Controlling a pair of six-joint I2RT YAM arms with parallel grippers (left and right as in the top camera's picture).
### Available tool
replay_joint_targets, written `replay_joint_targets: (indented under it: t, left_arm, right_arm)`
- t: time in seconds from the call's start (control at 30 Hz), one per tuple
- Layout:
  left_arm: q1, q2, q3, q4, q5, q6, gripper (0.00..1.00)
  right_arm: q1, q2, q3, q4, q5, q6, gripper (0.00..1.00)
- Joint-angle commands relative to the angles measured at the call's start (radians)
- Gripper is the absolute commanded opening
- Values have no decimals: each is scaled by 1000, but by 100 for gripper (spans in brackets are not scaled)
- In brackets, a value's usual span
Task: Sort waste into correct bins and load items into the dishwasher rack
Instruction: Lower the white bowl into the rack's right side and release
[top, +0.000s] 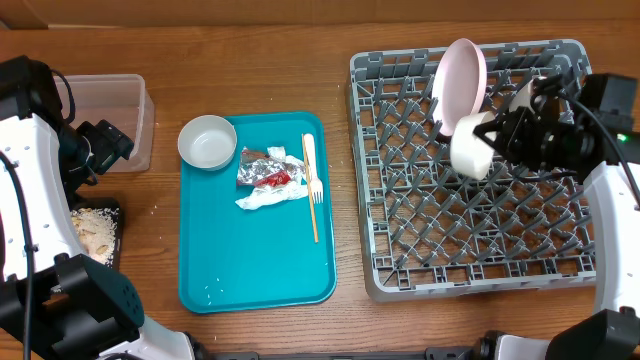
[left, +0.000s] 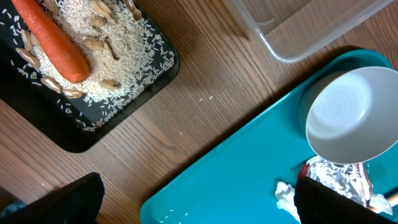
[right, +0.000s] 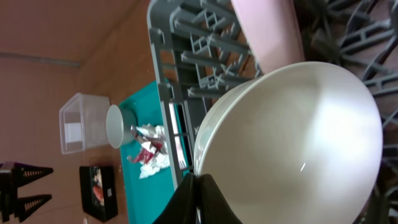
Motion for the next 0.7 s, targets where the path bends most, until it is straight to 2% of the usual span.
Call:
replay_joint_targets:
  t: [0.0,0.23,0.67]
  left_arm:
    - [0,-21,19,1,-13,-20,100]
    - [0,-21,19,1,-13,-20,100]
    - [0,-21,19,1,-13,-20,100]
  right_arm:
    - [2,1,-29,1,-62,-44,4]
    - [-27,1,-34,2,-22,-72,4]
    - [-183,11,-34,11,85,-72,4]
